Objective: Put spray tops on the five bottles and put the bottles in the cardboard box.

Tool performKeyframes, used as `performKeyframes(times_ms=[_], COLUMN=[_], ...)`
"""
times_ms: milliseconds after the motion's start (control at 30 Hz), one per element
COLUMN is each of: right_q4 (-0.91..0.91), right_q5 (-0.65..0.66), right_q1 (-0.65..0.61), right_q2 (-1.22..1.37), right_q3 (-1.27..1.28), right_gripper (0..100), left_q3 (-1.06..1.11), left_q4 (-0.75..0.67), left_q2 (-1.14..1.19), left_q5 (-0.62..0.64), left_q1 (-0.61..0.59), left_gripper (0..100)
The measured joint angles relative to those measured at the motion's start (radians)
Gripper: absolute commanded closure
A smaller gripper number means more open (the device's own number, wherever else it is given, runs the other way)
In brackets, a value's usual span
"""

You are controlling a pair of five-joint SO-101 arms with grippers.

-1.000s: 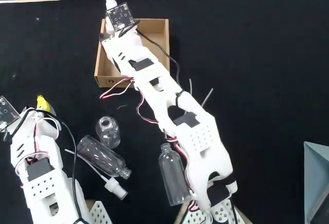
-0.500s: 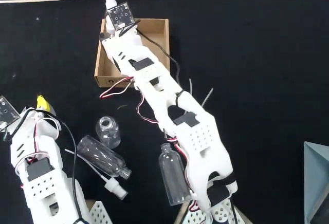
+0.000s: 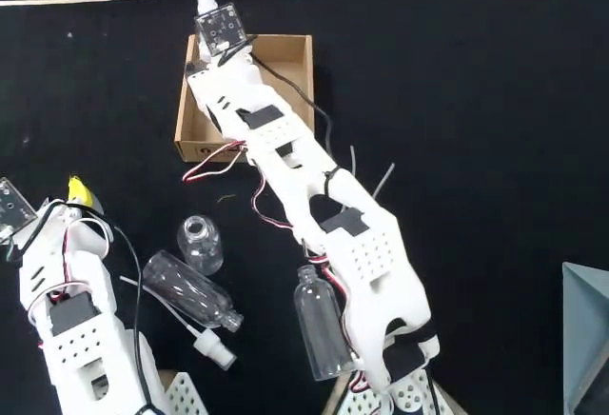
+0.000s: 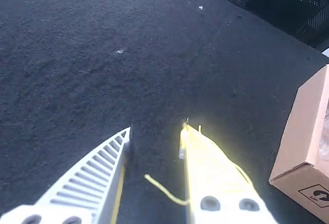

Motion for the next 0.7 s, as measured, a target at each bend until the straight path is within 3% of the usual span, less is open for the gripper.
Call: performKeyframes(times_ms=[700], right_q4=[0.176], right_q5=[-0.037], right_q1=[0.002], right_q2=[0.002], right_q3=[-0.002], right_gripper=[75.7], left_q3=[0.0], left_q4=[0.0], left_q2=[0.0], left_q5=[0.0], left_q1=[0.0], left_gripper=[85])
